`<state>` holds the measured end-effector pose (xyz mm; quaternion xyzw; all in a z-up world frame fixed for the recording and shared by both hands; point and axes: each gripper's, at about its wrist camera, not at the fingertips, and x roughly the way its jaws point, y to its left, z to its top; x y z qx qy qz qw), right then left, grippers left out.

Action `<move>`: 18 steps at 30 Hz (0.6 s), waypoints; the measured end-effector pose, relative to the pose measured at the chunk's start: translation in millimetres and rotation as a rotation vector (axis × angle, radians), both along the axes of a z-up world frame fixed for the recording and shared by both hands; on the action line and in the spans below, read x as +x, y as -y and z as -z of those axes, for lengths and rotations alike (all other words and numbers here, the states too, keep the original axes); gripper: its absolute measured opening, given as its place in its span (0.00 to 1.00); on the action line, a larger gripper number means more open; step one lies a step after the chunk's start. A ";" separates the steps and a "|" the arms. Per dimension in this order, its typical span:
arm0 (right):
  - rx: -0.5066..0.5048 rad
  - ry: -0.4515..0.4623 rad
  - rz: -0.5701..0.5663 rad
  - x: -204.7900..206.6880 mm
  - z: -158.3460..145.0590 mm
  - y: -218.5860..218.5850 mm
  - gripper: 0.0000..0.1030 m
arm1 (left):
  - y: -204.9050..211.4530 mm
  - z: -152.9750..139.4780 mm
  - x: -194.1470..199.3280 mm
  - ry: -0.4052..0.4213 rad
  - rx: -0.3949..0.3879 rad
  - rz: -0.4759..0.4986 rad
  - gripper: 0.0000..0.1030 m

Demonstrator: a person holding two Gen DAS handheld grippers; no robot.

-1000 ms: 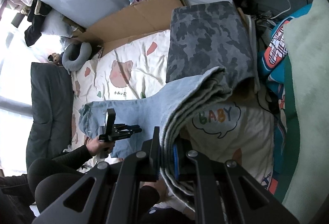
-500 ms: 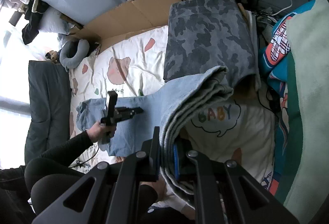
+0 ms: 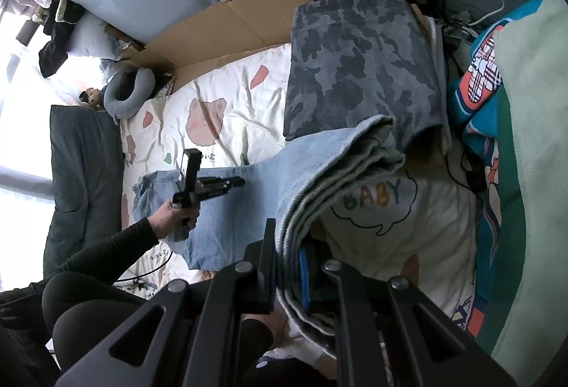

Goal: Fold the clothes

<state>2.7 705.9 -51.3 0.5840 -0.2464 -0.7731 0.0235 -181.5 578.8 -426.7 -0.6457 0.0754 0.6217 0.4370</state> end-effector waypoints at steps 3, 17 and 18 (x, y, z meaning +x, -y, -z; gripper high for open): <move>0.013 -0.009 -0.015 -0.6 -2.4 3.0 0.08 | 1.5 2.6 13.4 0.031 0.005 0.014 0.17; 0.039 -0.023 -0.031 3.4 -7.5 15.5 0.08 | -10.1 31.6 -17.6 0.174 -0.009 0.013 0.17; 0.040 -0.023 -0.032 3.9 -7.9 16.6 0.08 | -10.8 32.7 -15.7 0.178 -0.013 0.020 0.17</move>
